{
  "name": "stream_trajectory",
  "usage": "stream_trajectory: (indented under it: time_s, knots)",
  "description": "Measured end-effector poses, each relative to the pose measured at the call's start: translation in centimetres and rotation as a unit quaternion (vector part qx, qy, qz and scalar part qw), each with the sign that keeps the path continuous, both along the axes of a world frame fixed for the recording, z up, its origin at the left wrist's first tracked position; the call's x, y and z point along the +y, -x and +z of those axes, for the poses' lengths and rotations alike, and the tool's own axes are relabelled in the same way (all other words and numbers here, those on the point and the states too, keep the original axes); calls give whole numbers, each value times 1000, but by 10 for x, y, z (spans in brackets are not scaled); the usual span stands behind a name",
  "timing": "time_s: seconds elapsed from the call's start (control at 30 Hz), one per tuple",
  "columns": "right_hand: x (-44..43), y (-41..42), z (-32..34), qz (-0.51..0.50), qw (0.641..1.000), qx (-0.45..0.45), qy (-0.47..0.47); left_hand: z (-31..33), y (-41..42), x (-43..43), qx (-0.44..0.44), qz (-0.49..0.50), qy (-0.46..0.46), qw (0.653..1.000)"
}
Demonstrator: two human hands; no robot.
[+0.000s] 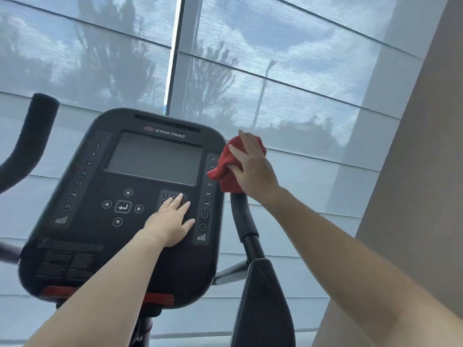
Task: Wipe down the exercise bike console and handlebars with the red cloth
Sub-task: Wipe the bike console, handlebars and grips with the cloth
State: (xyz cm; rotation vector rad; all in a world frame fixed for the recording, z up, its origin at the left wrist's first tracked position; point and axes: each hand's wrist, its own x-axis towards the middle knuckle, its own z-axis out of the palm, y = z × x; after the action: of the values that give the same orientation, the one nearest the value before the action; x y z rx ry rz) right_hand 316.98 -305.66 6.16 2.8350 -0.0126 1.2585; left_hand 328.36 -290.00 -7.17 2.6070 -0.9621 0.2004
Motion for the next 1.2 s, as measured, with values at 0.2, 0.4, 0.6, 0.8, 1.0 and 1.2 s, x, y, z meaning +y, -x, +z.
stream_trajectory:
  time_s: [0.2, 0.4, 0.6, 0.8, 1.0, 1.2]
  knots:
    - [-16, -6, -21, -23, 997, 31, 69, -1, 1, 1, 1, 4, -1, 1000]
    - [-20, -1, -25, -16, 976, 81, 204, 0, 3, 4, -4, 0, -2, 1000]
    - [-29, 3, -19, 0, 949, 107, 298, -3, 2, 8, -13, -3, -6, 1000]
    - [-25, -19, 33, -29, 950, 98, 294, -4, 2, 7, -18, -2, -9, 1000]
    - [-31, -27, 36, 46, 956, 92, 274, -4, 2, 9, -15, -3, -7, 1000]
    - [-39, -27, 33, 99, 946, 66, 302, -3, 2, 10, -10, -3, -2, 1000]
